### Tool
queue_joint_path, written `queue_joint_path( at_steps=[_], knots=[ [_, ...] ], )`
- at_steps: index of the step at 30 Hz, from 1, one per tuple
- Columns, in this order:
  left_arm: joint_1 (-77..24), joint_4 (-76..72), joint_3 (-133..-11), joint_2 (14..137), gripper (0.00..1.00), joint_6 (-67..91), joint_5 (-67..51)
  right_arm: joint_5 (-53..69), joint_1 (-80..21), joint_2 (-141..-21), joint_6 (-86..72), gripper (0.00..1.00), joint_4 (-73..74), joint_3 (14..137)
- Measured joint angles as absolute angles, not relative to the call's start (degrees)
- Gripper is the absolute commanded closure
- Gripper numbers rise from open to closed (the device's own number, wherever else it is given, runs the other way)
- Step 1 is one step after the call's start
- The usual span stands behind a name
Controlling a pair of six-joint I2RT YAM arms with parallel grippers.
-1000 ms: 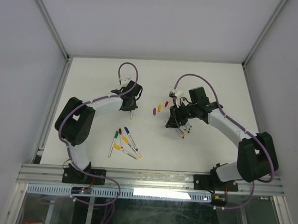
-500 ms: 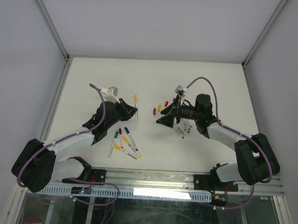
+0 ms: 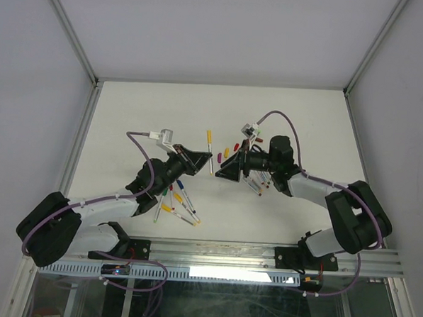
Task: Open the pen caps
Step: Open the pen cap from the pen.
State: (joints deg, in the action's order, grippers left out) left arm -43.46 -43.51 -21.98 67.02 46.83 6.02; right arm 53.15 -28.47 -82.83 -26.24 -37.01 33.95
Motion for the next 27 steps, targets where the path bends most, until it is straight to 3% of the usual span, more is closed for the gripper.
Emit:
queue_joint_path(
  at_steps=[6, 16, 19, 21, 25, 27],
  knots=[
    [-45.50, -47.42, -22.04, 72.20, 1.00, 47.53, 6.96, 51.55, -29.87, -84.47, -29.61, 0.30, -37.50, 34.57],
    [-47.13, -49.78, -23.62, 76.60, 1.00, 48.47, 7.29, 50.72, -30.81, -86.65, -31.73, 0.89, -36.93, 36.84],
    [-47.20, -50.02, -23.64, 76.66, 1.00, 48.40, 7.55, 50.89, -30.68, -86.89, -32.12, 0.92, -35.79, 37.34],
    [-47.20, -50.04, -23.64, 76.66, 0.79, 48.34, 7.60, 50.94, -30.65, -86.89, -32.21, 0.92, -34.98, 37.67],
    [-47.29, -49.84, -23.64, 76.01, 0.47, 47.55, 7.62, 51.27, -30.22, -86.89, -31.97, 0.92, -32.23, 39.16],
    [-47.31, -49.50, -23.59, 74.32, 0.32, 46.57, 7.40, 51.29, -29.50, -86.89, -31.83, 1.00, -30.79, 39.97]
  ],
)
